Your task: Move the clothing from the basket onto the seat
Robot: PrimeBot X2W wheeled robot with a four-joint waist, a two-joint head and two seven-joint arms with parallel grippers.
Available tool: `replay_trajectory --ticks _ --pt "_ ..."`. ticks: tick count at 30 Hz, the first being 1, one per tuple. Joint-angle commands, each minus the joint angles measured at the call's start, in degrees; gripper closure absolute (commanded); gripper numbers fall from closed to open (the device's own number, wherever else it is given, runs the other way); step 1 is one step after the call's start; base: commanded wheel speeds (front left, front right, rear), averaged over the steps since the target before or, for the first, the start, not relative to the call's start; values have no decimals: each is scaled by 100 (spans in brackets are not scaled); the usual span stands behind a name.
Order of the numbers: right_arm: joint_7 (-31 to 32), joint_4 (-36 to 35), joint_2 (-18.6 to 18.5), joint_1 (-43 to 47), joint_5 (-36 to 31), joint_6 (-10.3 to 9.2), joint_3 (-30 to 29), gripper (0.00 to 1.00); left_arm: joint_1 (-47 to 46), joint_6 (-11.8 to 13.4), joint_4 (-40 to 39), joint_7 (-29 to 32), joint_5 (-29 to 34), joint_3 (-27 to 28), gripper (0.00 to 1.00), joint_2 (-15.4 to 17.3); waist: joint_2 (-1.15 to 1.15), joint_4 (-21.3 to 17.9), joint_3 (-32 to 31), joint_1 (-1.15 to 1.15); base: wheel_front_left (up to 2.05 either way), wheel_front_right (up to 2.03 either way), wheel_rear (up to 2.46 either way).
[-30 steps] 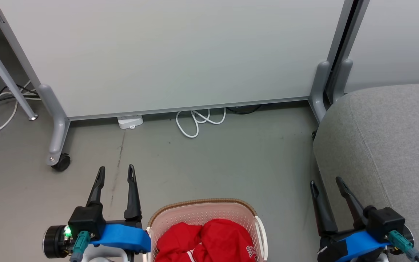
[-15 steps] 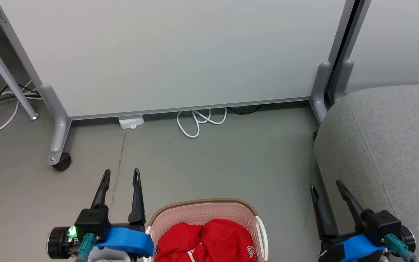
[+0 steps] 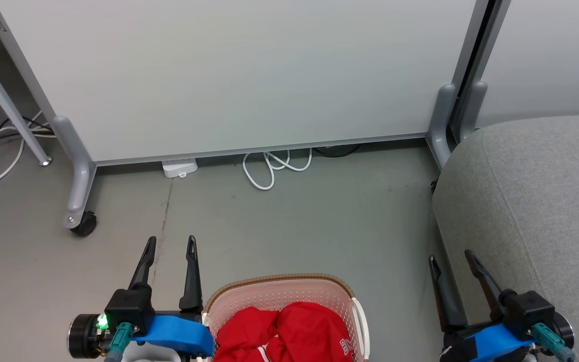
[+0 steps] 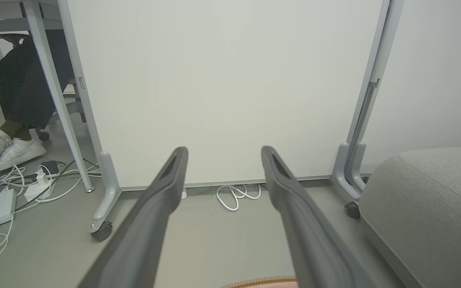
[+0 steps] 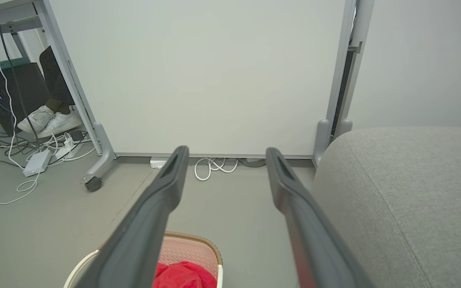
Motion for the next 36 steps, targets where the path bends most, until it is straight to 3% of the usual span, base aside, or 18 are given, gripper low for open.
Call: replay_trajectory --ticks 1,14,26,36 --pt "-22 -15 -26 37 0 2 3 0 -68 -15 12 -28 29 6 0 7 0 -8 6 0 0 0 0" --pt "-22 -120 -24 -340 -59 2 13 0 -760 -373 666 -23 319 -111 0 7 0 -334 663 0 0 0 0" --pt "-22 -344 -185 -1130 114 2 49 0 -2141 -681 2260 -23 697 -444 0 151 0 -866 2098 0 0 0 0" --pt "-22 -560 -355 -1707 220 2 81 0 -3263 -812 4047 -23 706 -1035 0 203 0 -1052 3111 0 0 0 0"
